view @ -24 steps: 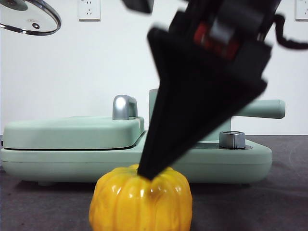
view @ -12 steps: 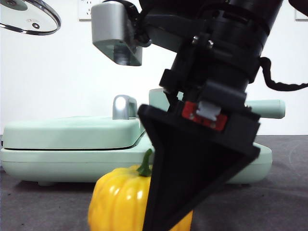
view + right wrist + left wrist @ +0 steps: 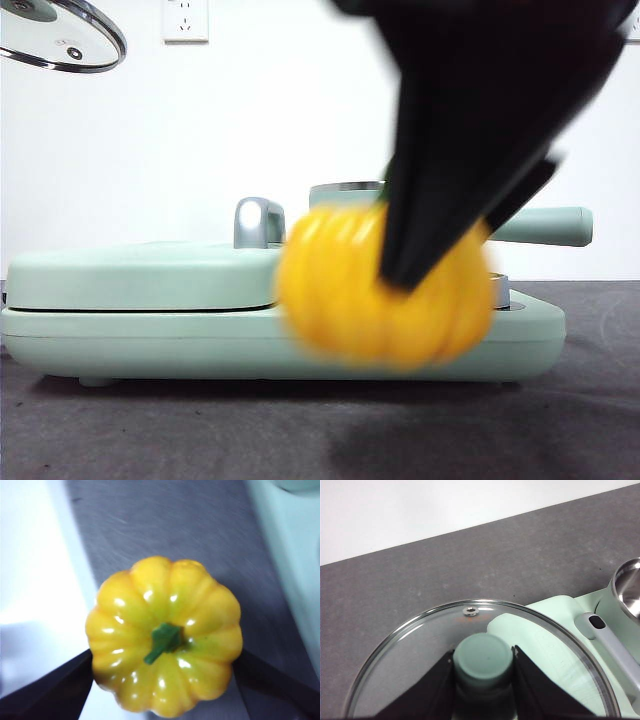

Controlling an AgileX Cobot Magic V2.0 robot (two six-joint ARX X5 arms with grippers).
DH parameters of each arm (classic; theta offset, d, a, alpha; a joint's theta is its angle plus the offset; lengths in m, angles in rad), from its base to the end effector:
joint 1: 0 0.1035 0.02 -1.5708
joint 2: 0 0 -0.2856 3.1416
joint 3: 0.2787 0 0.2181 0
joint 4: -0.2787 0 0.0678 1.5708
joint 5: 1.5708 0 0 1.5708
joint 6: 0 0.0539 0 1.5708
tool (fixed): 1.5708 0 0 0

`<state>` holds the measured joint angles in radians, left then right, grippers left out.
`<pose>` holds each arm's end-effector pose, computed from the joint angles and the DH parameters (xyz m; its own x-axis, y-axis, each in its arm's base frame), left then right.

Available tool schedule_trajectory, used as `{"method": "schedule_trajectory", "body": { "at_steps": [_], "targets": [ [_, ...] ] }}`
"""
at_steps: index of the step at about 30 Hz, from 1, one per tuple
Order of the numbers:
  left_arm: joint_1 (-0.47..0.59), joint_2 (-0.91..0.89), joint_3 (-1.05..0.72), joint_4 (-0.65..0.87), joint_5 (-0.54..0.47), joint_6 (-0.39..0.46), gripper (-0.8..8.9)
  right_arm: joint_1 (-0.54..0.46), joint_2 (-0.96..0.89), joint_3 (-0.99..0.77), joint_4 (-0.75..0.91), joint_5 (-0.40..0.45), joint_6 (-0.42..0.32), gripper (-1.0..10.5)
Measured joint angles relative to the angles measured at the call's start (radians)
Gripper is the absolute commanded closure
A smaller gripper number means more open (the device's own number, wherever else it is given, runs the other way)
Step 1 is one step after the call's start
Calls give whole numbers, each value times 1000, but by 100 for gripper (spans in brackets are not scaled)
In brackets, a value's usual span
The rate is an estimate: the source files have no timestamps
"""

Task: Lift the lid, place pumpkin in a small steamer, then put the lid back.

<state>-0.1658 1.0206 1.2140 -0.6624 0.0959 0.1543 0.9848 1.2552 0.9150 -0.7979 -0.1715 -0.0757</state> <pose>0.1700 -0.0337 0.3912 0.8599 -0.2410 -0.4499 0.3141 0.9447 0.0943 0.1028 0.1715 0.2518 0.0863 0.4386 -0.8945 -0.8960 0.4267 0.1228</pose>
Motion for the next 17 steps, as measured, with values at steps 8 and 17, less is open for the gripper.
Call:
{"method": "schedule_trajectory", "body": {
  "at_steps": [8,17],
  "targets": [
    [0,0,0,0,0,3,797,-107,-63,245,-386,15,201,556],
    [0,0,0,0,7,3,797,-276,76,550,-429,15,222,556]
  ]
}}
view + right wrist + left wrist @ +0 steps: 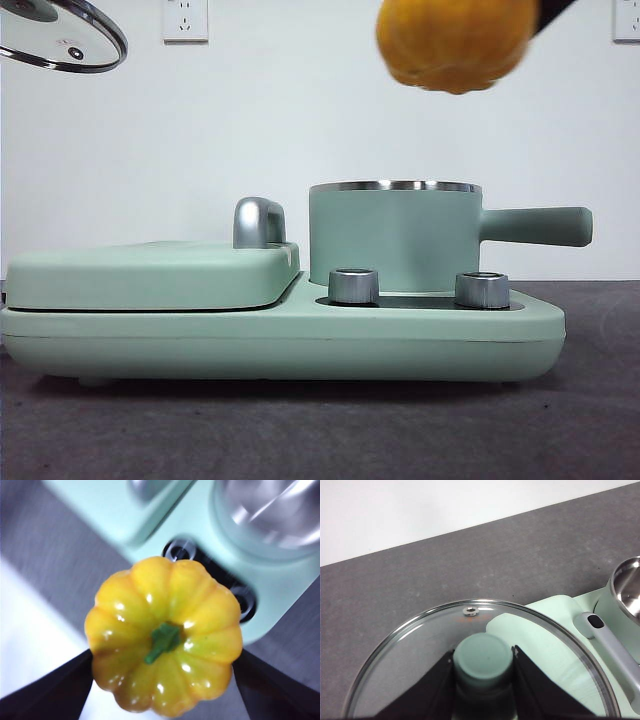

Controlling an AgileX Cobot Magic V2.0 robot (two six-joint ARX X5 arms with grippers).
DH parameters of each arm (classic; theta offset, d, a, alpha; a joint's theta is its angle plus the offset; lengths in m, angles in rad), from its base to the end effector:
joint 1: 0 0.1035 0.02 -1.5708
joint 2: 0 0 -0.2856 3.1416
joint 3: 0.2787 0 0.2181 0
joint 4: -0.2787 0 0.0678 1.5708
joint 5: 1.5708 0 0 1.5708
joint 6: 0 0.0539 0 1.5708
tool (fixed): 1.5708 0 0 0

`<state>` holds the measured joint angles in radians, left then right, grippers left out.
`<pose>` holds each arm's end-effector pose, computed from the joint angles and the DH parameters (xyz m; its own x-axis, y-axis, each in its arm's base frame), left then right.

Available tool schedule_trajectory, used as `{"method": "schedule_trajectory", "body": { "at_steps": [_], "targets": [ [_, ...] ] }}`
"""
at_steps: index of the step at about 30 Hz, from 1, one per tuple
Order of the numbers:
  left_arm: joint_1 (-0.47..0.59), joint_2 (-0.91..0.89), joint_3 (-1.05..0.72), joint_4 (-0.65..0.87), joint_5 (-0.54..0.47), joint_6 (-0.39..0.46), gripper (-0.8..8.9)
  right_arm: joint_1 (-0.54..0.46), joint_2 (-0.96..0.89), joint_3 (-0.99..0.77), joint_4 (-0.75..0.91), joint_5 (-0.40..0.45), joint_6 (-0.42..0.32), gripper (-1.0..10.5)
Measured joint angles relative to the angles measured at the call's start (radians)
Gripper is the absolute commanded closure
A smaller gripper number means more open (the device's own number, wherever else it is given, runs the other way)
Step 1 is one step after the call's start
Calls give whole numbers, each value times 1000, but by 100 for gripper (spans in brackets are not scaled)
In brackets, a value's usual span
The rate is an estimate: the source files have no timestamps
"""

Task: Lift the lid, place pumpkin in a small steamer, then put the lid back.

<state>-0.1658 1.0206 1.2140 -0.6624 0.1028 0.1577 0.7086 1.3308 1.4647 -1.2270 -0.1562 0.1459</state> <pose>0.1699 -0.0340 0.3913 0.8582 -0.2477 -0.4496 0.3213 0.9423 0.0943 0.1521 0.1414 0.3609 0.2436 0.4137 -0.8772 -0.5917 0.7800 0.2035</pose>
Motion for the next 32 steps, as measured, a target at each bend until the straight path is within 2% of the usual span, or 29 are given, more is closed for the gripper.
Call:
{"method": "schedule_trajectory", "body": {
  "at_steps": [13,22,30,32],
  "targets": [
    [0,0,0,0,0,0,797,-173,424,308,123,27,-98,556],
    [0,0,0,1,0,0,797,-200,624,360,148,30,-139,556],
    [0,0,0,1,0,0,797,-200,689,360,177,30,-150,553],
    [0,0,0,1,0,0,797,-200,689,360,187,30,-158,461]
  ]
}}
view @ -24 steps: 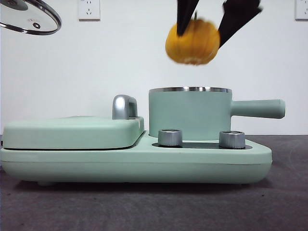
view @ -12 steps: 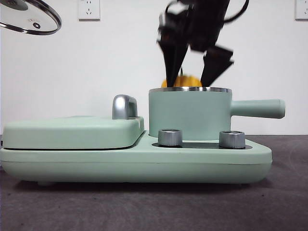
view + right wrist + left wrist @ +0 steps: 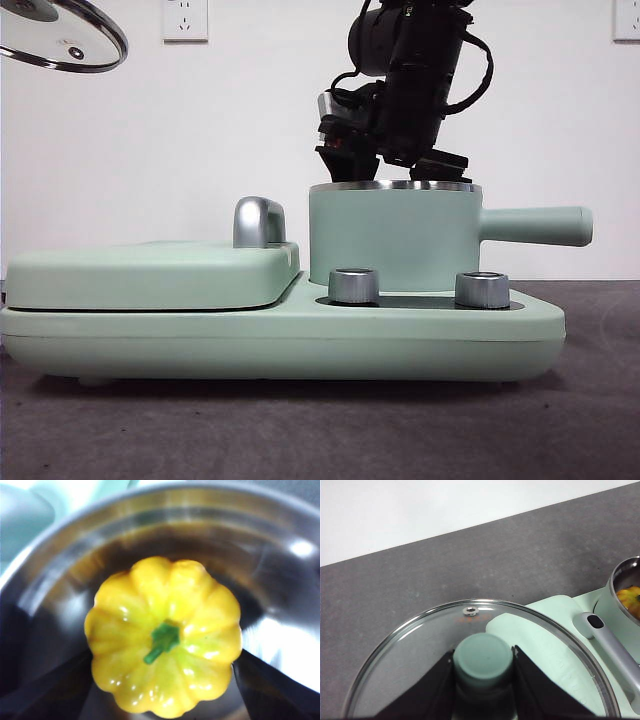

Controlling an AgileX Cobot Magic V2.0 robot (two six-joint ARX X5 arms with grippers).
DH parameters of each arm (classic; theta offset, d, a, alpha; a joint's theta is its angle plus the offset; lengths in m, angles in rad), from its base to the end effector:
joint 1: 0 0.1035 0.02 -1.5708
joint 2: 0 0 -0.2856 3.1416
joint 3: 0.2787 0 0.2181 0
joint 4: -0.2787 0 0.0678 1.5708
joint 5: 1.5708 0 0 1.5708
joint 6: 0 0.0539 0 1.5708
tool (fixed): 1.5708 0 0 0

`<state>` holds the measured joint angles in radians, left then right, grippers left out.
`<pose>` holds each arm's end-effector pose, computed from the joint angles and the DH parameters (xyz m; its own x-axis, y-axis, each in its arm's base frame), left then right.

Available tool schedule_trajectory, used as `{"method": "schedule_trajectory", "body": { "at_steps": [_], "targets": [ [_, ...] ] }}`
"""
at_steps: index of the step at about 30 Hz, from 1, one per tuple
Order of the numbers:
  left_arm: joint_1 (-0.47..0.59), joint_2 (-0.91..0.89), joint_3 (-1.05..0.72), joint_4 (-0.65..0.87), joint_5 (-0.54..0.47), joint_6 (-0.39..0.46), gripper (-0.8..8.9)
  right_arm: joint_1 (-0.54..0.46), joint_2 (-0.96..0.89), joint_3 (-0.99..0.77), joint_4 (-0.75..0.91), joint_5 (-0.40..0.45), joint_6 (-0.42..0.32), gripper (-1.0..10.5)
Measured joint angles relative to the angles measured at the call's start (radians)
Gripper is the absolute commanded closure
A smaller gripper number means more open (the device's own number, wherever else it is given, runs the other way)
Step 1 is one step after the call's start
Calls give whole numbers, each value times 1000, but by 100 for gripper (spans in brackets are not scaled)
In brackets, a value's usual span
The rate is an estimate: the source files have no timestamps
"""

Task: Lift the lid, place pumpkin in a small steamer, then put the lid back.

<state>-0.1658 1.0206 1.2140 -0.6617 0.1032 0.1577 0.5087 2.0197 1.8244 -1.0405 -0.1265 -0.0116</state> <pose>0.1700 -0.0341 0.3913 0.8584 -0.2481 -0.4490 0.3216 0.9422 0.0942 0.3470 0.2013 0.2644 0.2234 0.2690 -0.9369 -0.5289 0.8408 0.1153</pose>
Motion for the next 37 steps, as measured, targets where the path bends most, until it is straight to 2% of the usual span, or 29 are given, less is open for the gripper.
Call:
{"method": "schedule_trajectory", "body": {
  "at_steps": [7,11,14,19,24,31,37],
  "targets": [
    [0,0,0,0,0,0,797,0,-2,38,-11,-3,-11,442],
    [0,0,0,0,0,0,797,0,-119,44,-16,-2,-10,601],
    [0,0,0,-1,0,0,797,0,-237,31,21,-3,-10,601],
    [-1,0,0,0,65,0,797,10,-436,-272,270,3,-8,601],
    [-9,0,0,2,71,0,797,31,-629,-531,443,41,12,601],
    [-88,33,0,53,83,0,797,67,-899,-858,515,126,61,601],
    [-209,143,0,135,83,0,797,120,-1115,-1047,528,192,137,601]
  ]
}}
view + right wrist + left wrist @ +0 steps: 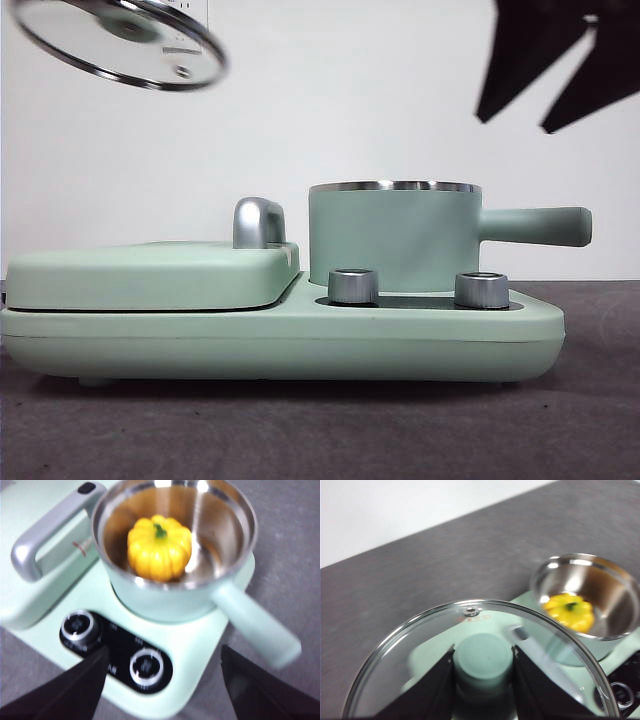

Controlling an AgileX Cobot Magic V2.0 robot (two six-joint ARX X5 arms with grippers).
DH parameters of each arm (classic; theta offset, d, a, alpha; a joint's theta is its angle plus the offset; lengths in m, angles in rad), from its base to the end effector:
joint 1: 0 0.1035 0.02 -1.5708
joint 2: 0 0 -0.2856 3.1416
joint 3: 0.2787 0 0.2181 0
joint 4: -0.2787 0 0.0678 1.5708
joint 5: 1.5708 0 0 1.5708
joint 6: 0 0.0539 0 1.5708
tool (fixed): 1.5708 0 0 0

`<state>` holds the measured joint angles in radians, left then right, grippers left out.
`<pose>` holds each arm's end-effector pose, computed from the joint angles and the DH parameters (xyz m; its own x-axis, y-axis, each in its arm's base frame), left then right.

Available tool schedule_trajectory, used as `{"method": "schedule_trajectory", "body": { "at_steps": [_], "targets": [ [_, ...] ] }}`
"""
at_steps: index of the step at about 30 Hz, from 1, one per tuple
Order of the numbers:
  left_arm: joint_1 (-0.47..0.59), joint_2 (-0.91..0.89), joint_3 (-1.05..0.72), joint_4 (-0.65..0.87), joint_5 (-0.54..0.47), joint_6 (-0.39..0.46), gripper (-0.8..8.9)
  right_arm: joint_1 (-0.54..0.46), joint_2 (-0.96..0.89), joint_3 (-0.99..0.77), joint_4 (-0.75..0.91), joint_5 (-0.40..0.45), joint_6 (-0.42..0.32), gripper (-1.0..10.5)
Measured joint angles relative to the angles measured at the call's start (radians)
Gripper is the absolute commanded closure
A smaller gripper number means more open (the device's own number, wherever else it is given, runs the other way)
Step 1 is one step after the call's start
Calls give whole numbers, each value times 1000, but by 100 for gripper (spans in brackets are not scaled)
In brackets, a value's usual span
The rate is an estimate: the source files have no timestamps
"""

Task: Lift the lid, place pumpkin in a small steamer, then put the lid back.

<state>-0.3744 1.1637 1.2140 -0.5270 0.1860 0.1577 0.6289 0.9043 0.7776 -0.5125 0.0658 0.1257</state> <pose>0.2017 -0.0900 0.3808 0.7451 -0.4915 -0.4509 0.5731 0.8176 0.0557 0.1287 0.0893 0.2885 0.6863 0.4179 -0.5953 -0.4795 0.8754 0.0617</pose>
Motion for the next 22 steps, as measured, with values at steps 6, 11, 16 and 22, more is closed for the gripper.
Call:
{"method": "schedule_trajectory", "body": {
  "at_steps": [6,11,16,22],
  "targets": [
    [-123,121,0,138,1,0,797,48,-150,-84,-21,48,70,601],
    [-216,244,0,298,1,-1,797,57,-200,-87,-32,69,105,601],
    [-282,352,0,492,3,-33,797,57,-201,-87,-40,69,119,601],
    [-313,450,0,656,2,-71,797,57,-201,-87,-63,69,122,601]
  ]
}}
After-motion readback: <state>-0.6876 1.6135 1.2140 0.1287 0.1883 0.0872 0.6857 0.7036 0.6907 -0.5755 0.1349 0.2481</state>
